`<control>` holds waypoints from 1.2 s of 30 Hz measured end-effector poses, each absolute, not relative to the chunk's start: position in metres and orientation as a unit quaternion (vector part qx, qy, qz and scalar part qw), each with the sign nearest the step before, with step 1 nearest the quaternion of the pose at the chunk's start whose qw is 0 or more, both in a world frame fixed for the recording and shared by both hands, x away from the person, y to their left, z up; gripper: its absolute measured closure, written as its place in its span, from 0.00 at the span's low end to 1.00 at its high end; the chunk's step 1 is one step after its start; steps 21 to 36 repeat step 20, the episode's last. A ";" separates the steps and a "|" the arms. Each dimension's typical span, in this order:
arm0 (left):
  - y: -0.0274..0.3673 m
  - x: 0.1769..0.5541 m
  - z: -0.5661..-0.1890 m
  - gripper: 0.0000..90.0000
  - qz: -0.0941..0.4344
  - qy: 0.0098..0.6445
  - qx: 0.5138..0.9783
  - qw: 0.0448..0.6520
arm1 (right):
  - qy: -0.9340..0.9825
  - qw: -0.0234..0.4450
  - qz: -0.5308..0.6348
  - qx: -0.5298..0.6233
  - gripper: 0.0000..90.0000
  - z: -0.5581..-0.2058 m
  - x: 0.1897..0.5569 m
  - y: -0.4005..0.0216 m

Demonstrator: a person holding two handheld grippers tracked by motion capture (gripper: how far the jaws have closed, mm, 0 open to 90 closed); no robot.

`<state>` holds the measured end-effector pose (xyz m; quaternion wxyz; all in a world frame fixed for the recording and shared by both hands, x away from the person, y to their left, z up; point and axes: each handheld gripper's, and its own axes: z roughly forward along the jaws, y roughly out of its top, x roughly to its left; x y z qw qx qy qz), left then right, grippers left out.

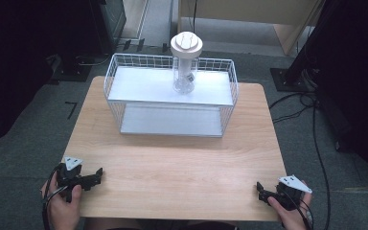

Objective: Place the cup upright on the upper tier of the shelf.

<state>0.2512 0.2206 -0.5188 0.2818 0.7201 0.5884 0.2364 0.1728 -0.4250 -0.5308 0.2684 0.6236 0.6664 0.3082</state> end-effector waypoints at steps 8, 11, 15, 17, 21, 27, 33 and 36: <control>0.221 0.251 -0.519 0.00 0.236 0.589 0.720 0.282 | 0.666 0.270 0.310 0.622 0.01 -0.531 0.172 -0.425; 0.221 0.251 -0.519 0.00 0.236 0.589 0.720 0.282 | 0.666 0.271 0.311 0.622 0.01 -0.531 0.172 -0.425; 0.221 0.251 -0.519 0.00 0.236 0.589 0.720 0.282 | 0.665 0.271 0.311 0.622 0.01 -0.532 0.171 -0.424; 0.221 0.251 -0.519 0.00 0.236 0.588 0.720 0.282 | 0.664 0.271 0.312 0.623 0.01 -0.532 0.171 -0.424; 0.221 0.251 -0.519 0.00 0.236 0.589 0.720 0.282 | 0.664 0.271 0.312 0.623 0.01 -0.532 0.171 -0.424; 0.221 0.251 -0.519 0.00 0.236 0.589 0.720 0.282 | 0.664 0.271 0.312 0.623 0.01 -0.532 0.171 -0.424; 0.221 0.251 -0.519 0.00 0.236 0.589 0.720 0.282 | 0.664 0.271 0.312 0.623 0.01 -0.532 0.171 -0.424; 0.221 0.251 -0.519 0.00 0.236 0.589 0.720 0.282 | 0.664 0.271 0.312 0.623 0.01 -0.532 0.171 -0.424</control>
